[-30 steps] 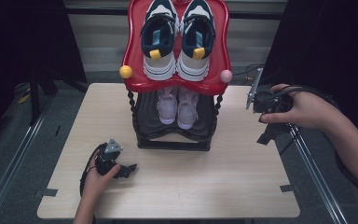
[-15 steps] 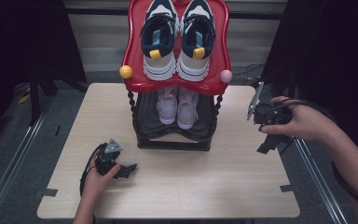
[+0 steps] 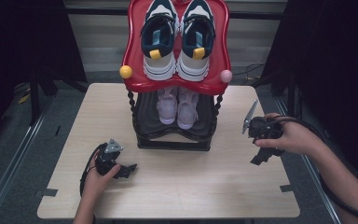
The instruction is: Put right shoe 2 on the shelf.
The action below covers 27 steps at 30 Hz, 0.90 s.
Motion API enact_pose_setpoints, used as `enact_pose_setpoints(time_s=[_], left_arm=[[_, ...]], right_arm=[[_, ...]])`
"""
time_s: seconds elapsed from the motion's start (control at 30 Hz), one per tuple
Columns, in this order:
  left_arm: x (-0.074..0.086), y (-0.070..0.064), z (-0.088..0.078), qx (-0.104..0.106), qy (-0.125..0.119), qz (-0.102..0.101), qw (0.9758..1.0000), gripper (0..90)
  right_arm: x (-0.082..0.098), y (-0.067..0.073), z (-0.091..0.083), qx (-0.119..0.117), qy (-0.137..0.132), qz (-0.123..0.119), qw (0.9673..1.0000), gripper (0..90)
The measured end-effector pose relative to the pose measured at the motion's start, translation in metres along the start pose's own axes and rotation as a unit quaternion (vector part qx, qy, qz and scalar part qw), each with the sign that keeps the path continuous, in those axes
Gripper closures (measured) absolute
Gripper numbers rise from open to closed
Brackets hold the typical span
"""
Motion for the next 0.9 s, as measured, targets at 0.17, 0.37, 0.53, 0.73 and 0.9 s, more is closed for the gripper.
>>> enact_pose_setpoints(time_s=[0.17,0.37,0.53,0.73,0.9], left_arm=[[0.000,0.001,0.000,0.000,0.003,0.005,1.0000,0.0],[0.000,0.001,0.000,0.000,0.002,0.005,1.0000,0.0],[0.000,0.001,0.000,0.000,0.002,0.005,1.0000,0.0],[0.000,0.001,0.000,0.000,0.002,0.005,1.0000,0.0],[0.000,0.001,0.000,0.000,0.002,0.005,1.0000,0.0]], right_arm=[[0.001,-0.002,0.016,-0.009,0.003,-0.002,1.0000,22.7],[0.003,-0.003,0.030,-0.009,0.019,0.000,0.9998,22.7],[0.005,-0.004,0.043,-0.010,0.036,0.003,0.9993,22.6],[0.004,-0.006,0.058,-0.014,0.032,0.000,0.9994,22.4],[0.003,-0.005,0.071,-0.023,0.024,0.005,0.9994,22.3]])
Point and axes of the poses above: each handheld gripper's, and its own axes: z roughly forward along the jaws, x roughly out of its underside, y roughly to its left, the point moved 7 cm from there along z, roughly forward along the jaws, and after that the axes turned 9 degrees about -x, right-handed, at the moved point
